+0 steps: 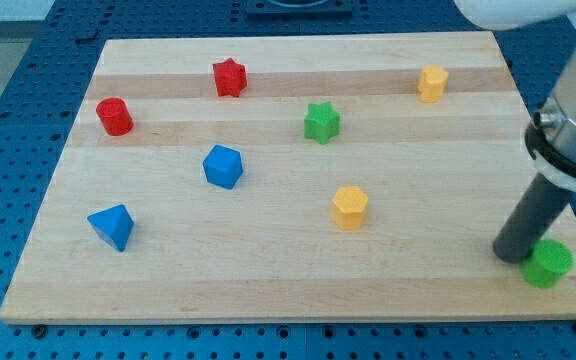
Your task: Nudge the yellow hexagon down a bit
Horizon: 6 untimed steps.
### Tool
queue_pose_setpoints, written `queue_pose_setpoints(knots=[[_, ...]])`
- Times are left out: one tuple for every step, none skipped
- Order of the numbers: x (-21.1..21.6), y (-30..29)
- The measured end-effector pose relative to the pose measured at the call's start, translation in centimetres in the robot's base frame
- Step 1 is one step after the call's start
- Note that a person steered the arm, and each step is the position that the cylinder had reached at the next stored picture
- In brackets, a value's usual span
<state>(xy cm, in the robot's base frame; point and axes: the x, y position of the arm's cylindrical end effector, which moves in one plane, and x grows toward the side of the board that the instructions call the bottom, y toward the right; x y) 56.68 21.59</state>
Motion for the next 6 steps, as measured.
queue_pose_setpoints(knots=[[0.5, 0.8], [-1.2, -1.7], [-5.2, -6.2], [-8.5, -11.2], [-8.9, -17.3], [-8.2, -20.2]])
